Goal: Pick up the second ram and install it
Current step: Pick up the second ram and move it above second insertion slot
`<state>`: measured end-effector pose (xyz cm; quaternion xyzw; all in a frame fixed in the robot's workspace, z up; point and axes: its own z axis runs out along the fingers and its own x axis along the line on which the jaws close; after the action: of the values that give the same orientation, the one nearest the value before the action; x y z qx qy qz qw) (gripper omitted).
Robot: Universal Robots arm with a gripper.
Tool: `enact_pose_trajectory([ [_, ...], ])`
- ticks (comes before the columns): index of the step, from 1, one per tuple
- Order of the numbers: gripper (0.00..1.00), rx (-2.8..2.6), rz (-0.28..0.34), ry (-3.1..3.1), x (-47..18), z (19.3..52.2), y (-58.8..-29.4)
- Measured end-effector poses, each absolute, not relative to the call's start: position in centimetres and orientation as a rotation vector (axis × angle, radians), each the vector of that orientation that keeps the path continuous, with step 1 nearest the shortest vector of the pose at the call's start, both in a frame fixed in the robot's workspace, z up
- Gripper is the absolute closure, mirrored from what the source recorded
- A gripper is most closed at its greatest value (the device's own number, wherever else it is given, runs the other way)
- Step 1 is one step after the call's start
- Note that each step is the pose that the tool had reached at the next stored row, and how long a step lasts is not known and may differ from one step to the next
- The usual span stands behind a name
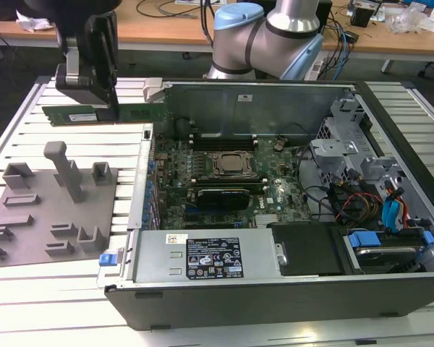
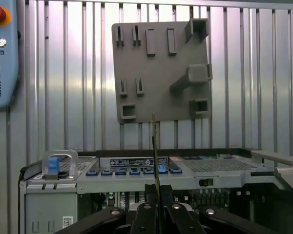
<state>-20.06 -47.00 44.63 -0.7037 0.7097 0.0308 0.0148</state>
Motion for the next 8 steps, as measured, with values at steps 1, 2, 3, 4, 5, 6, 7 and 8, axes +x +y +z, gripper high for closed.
enact_pose_trajectory([
  [1, 0.86, -2.19, 0.096, 2.209, -19.9, 44.6, -47.0],
  [2, 0.86, -2.19, 0.096, 2.209, -19.5, 44.6, -47.0],
  [3, 0.86, -2.19, 0.096, 2.209, -19.1, 44.6, -47.0],
  [4, 0.86, -2.19, 0.096, 2.209, -18.8, 44.6, -47.0],
  [5, 0.86, -2.19, 0.096, 2.209, -18.6, 44.6, -47.0],
  [6, 0.86, -2.19, 0.096, 2.209, -18.3, 44.6, -47.0],
  [7, 0.86, -2.19, 0.096, 2.209, -17.8, 44.6, -47.0],
  [8, 0.86, -2.19, 0.096, 2.209, -17.4, 44.6, -47.0],
])
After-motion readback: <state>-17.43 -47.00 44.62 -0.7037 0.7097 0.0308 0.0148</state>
